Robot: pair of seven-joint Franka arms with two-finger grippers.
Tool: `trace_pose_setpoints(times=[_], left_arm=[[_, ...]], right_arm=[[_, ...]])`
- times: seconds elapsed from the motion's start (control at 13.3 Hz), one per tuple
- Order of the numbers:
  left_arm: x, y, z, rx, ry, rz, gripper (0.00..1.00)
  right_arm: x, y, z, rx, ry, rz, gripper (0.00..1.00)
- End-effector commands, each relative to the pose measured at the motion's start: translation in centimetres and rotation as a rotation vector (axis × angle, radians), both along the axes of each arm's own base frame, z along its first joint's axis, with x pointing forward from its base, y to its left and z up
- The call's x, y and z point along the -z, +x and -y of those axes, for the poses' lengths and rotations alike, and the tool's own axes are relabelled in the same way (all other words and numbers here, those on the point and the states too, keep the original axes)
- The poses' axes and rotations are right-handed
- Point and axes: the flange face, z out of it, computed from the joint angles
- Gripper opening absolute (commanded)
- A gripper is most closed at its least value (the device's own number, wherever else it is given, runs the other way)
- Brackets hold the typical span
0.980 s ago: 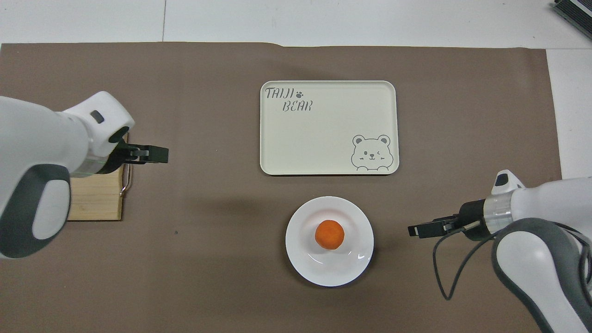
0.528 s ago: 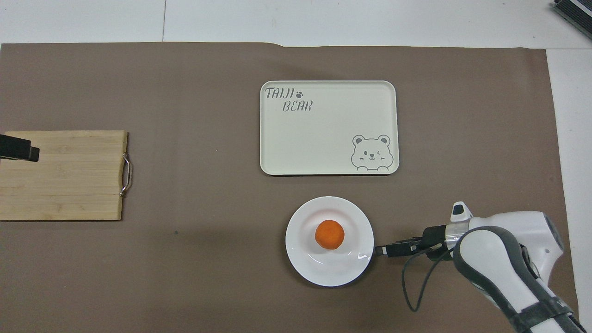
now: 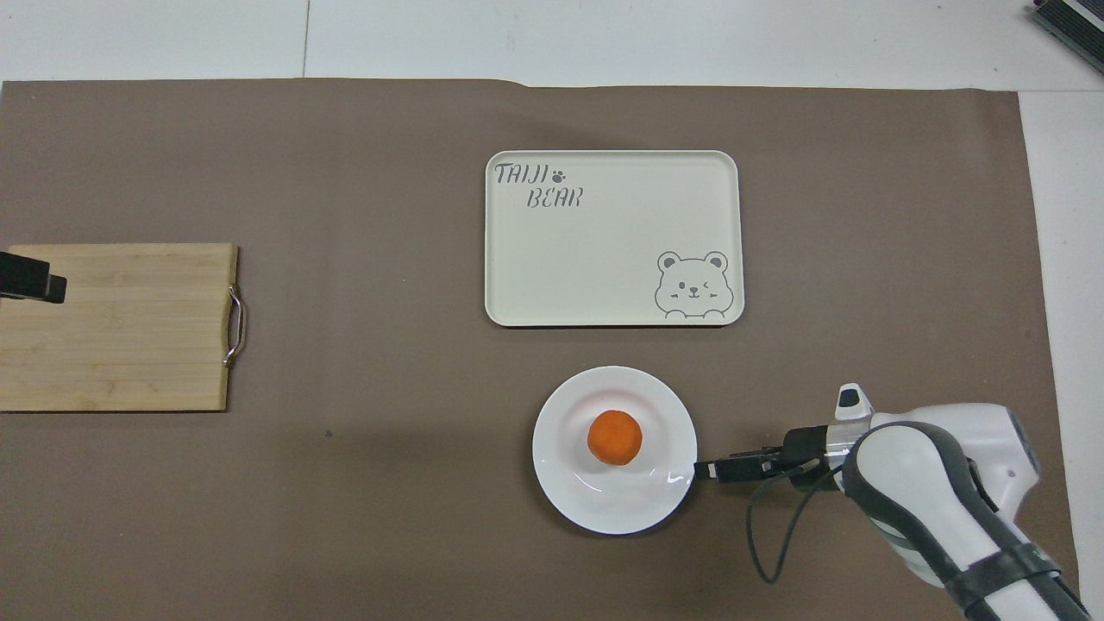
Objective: Place orange and plate with both arms
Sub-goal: 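Grip the white plate rim with the right gripper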
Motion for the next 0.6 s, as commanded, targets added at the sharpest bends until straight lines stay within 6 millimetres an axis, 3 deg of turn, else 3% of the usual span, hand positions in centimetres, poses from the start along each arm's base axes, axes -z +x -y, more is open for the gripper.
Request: trace_pose_setpoints(times=[0.0, 0.15, 0.23, 0.3, 0.53], left_arm=[[-0.23, -0.86, -0.53, 0.001, 0.014, -0.021, 1.00], [-0.26, -1.03, -0.46, 0.003, 0.013, -0.014, 1.00], [-0.26, -1.18, -0.46, 0.001, 0.013, -0.021, 1.00], [-0.27, -1.17, -0.30, 0.003, 0.013, -0.020, 1.00], [-0.23, -1.13, -0.20, 0.006, 0.012, -0.018, 1.00]], right_arm=[[0.28, -0.72, -1.44, 0.017, 0.003, 0.026, 1.00], [0.49, -0.88, -1.33, 0.018, -0.009, 0.031, 1.00], [0.49, -0.84, -1.28, 0.018, -0.012, 0.035, 0.80], [0.49, -0.85, -1.32, 0.017, -0.013, 0.036, 0.54], [0.56, -0.76, -1.39, 0.039, -0.020, 0.011, 0.03]])
